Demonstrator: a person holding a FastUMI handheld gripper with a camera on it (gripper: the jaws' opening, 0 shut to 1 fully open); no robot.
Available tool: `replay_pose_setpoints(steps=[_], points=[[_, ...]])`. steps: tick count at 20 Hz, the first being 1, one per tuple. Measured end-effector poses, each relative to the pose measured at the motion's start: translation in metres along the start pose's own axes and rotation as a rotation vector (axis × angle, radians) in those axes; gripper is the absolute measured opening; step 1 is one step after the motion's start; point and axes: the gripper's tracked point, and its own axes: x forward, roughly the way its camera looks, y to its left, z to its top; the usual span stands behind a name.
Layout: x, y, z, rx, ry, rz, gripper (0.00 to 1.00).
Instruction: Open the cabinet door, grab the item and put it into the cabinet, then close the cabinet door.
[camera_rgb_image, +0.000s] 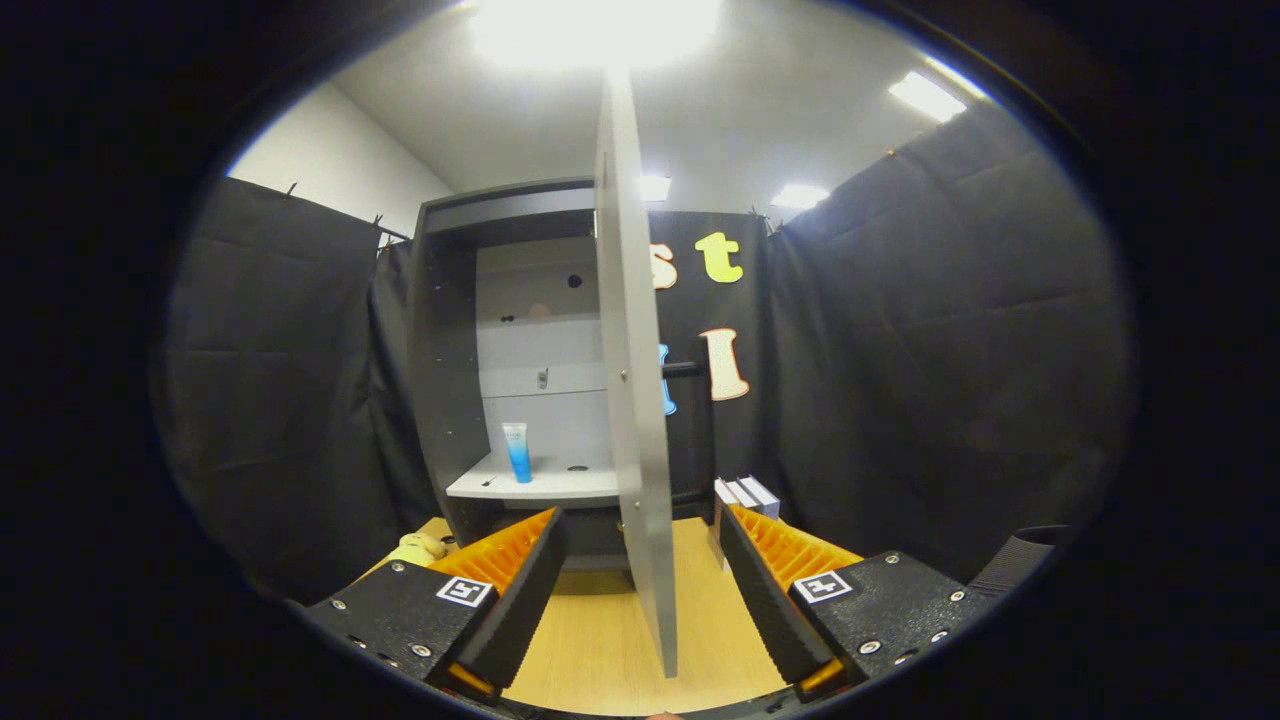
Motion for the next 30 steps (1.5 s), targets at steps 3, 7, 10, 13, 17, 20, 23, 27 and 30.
replay_pose_setpoints(steps=[3,7,10,13,17,20,23,27,30], points=[[-0.004,-0.026,0.018,-0.01,-0.039,-0.058,0.94],[0.008,-0.07,0.039,0.038,-0.084,-0.169,0.93],[0.032,-0.097,0.038,0.059,-0.076,-0.249,0.93],[0.062,-0.12,0.028,0.06,-0.056,-0.336,0.94],[0.084,-0.119,0.014,0.081,-0.025,-0.368,0.95],[0.072,-0.109,0.02,0.047,-0.049,-0.406,0.92],[0.075,-0.099,0.018,-0.001,-0.061,-0.409,0.92],[0.07,-0.058,0.012,0.015,-0.05,-0.324,0.92],[0.072,-0.029,0.009,0.031,-0.044,-0.257,0.92]])
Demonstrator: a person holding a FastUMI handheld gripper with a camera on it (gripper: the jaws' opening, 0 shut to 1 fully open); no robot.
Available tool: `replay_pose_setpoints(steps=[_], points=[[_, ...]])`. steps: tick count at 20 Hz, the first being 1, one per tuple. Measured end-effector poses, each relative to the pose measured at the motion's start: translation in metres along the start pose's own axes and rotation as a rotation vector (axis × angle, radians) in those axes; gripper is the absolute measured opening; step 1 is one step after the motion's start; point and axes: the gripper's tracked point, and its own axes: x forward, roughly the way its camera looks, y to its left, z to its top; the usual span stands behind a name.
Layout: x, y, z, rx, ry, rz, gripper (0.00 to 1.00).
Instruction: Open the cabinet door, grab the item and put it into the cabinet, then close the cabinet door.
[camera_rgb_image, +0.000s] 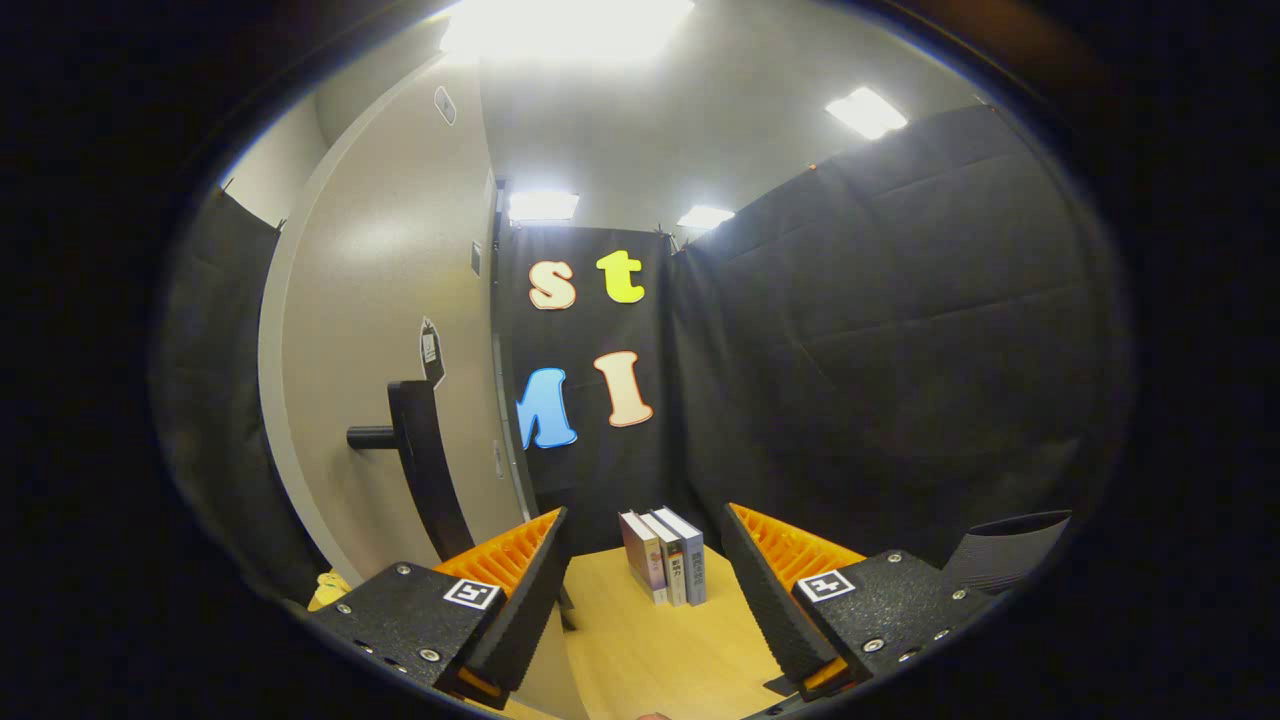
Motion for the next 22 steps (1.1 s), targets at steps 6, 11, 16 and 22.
replay_pose_setpoints(steps=[6,11,16,22], points=[[-0.009,0.072,-0.006,-0.015,0.01,0.144,0.92],[-0.003,0.131,-0.011,-0.012,0.021,0.239,0.92],[0.011,0.196,-0.015,0.017,0.037,0.328,0.93],[0.005,0.296,-0.011,-0.002,0.022,0.516,0.94]])
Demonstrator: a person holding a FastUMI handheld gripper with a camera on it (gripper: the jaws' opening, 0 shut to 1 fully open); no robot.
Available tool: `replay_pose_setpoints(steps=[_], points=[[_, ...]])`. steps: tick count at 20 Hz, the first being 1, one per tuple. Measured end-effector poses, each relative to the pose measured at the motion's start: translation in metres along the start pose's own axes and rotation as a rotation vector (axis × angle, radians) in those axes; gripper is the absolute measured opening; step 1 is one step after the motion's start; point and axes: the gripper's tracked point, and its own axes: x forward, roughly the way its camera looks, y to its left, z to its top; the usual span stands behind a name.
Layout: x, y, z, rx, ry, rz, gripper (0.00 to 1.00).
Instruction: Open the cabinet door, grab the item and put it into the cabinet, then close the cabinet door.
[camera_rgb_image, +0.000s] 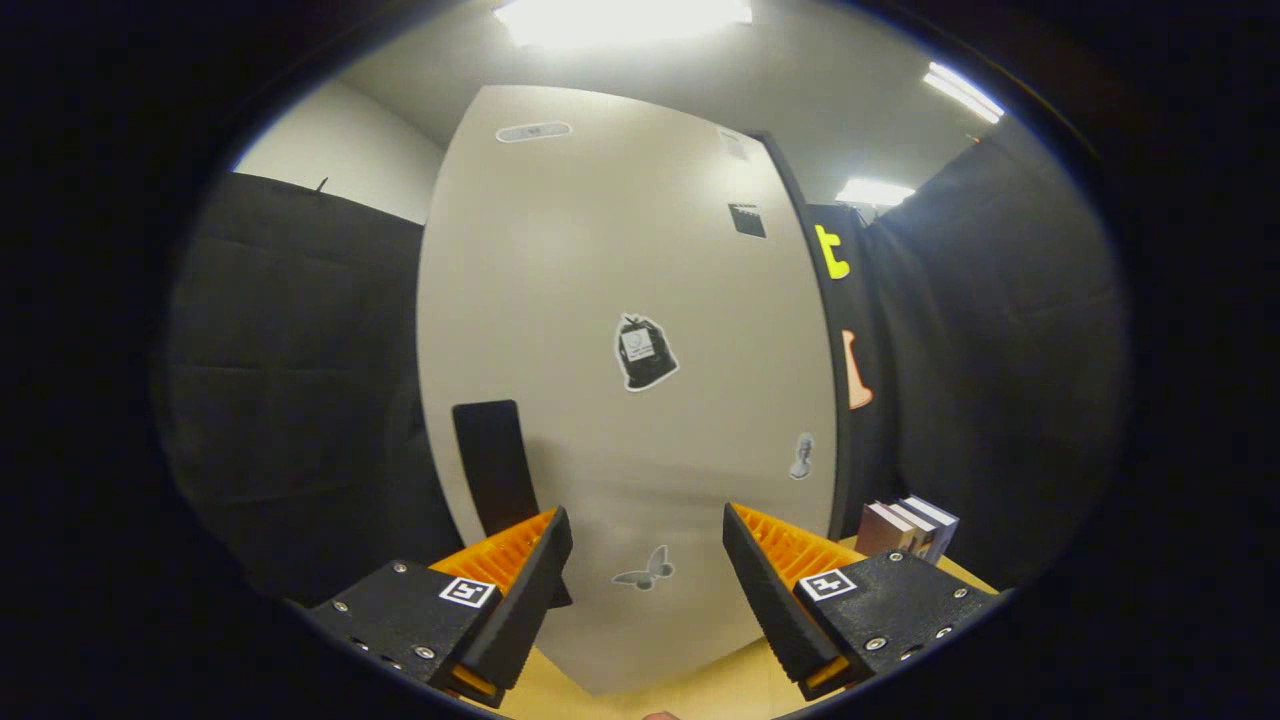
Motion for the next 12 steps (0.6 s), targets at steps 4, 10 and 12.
replay_pose_setpoints(steps=[4,10,12], points=[[0.005,0.02,-0.01,0.011,0.025,0.043,0.95],[-0.033,-0.015,-0.009,-0.016,0.004,0.014,0.95],[-0.053,-0.03,-0.007,0.007,-0.034,0.002,0.95]])
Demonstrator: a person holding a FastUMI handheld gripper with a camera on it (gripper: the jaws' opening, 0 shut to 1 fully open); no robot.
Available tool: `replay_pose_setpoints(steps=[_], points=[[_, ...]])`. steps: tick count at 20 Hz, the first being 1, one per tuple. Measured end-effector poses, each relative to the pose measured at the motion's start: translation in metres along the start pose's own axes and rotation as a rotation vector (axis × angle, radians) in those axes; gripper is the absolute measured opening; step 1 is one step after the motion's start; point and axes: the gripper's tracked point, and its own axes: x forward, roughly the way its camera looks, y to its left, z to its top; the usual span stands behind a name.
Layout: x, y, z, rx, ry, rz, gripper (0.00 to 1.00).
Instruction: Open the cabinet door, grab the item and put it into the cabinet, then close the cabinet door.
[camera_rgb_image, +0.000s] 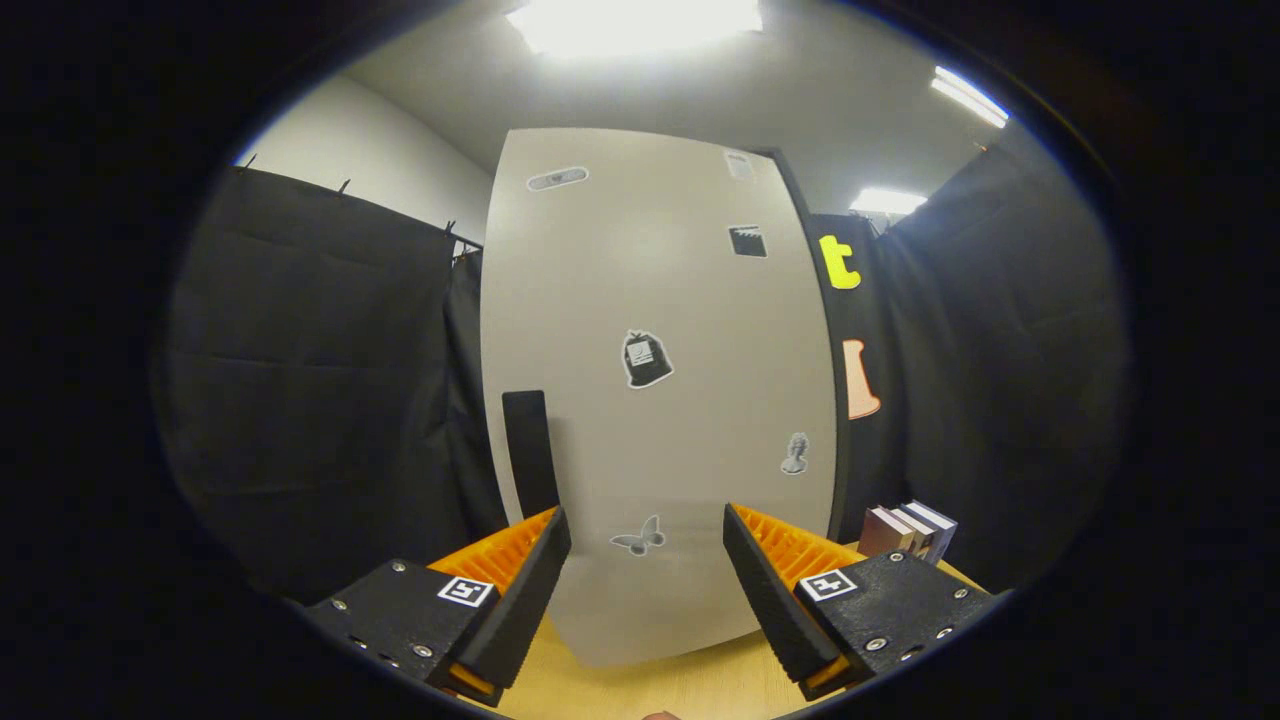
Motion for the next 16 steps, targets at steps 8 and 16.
replay_pose_setpoints(steps=[8,16], points=[[-0.077,-0.04,-0.016,-0.001,-0.027,-0.057,0.95],[-0.111,-0.02,-0.054,-0.011,-0.012,-0.047,0.95]])
